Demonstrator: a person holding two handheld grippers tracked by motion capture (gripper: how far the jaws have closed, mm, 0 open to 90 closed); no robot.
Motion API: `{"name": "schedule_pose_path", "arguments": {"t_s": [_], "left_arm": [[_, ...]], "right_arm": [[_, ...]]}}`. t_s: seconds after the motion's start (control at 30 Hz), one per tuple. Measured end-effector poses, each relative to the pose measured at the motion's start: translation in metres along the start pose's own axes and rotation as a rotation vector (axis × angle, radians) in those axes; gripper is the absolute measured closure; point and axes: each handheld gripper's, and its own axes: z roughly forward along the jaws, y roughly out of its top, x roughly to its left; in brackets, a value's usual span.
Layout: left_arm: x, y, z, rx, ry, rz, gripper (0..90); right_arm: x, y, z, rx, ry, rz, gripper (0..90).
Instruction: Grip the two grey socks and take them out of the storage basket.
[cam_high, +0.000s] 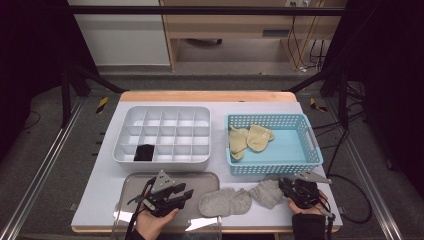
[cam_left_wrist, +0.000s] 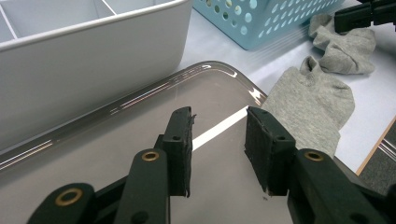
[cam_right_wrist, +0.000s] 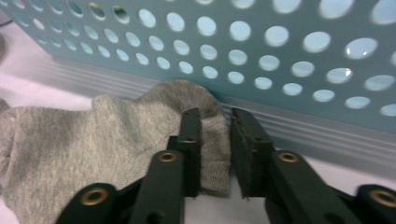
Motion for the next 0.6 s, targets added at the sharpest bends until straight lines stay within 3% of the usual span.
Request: {"name": "schedule_pose_path", "arguments": {"t_s": [0.1, 0.23, 0.5, 0.6], "left_arm": [[0.000, 0.000, 0.000, 0.000, 0.000, 0.000, 60.7], [0.000, 0.000, 0.000, 0.000, 0.001, 0.001, 60.8], [0.000, 0.000, 0.000, -0.001, 0.001, -0.002, 60.8], [0.000, 0.000, 0.000, 0.000, 0.002, -0.001, 60.8]], "right_arm": [[-0.001, 0.000, -0.001, 0.000, 0.004, -0.003, 85.0], [-0.001, 0.001, -0.005, -0.009, 0.007, -0.004, 87.8], [-0.002, 0.001, -0.019, -0.020, -0.065, -0.015, 87.8], [-0.002, -0.002, -0.021, -0.030, -0.072, -0.025, 82.4]]}}
